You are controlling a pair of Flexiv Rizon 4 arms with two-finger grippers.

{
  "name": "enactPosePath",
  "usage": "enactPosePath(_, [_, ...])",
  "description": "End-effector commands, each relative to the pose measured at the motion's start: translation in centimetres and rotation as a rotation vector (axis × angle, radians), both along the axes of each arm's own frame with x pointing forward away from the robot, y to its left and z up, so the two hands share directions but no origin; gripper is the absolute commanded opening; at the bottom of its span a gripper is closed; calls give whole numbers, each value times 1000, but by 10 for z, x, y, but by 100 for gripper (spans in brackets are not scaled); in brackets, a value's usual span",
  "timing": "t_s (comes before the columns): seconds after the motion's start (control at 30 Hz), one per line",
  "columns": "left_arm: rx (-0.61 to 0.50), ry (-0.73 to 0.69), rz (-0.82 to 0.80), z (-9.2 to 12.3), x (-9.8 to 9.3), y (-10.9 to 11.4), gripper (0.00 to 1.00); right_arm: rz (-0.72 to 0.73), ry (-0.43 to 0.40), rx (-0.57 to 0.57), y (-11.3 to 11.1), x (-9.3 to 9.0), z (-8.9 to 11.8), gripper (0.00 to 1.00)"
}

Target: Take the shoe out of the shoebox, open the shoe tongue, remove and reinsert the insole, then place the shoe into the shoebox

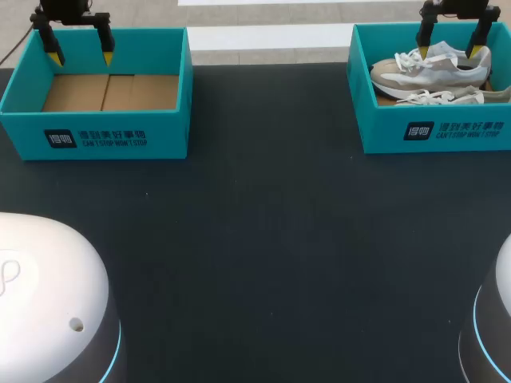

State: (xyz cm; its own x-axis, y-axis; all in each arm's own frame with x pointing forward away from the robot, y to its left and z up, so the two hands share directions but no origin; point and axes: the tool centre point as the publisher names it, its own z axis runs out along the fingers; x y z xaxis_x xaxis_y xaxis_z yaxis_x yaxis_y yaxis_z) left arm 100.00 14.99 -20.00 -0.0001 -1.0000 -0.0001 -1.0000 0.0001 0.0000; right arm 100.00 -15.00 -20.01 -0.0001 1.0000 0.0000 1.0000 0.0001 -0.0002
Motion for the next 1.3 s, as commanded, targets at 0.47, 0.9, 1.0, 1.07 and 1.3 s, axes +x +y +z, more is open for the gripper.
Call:
enactPosePath(0.47, [0,0,0,0,0,0,100,0,0,0,0,0,0,100])
enactPosePath(0.9, [0,0,0,0,0,0,100,-96,-76,-12,-40,-15,-2,100])
enactPosePath(1.0, [0,0,0,0,0,0,100,-105,-82,-66,-58,-21,-1,100])
enactPosePath(1.07, [0,0,0,0,0,0,100,-110,-73,-108,-69,-25,-3,100])
enactPosePath(1.3, [0,0,0,0,0,0,100,-107,-81,-154,-106,-32,-17,100])
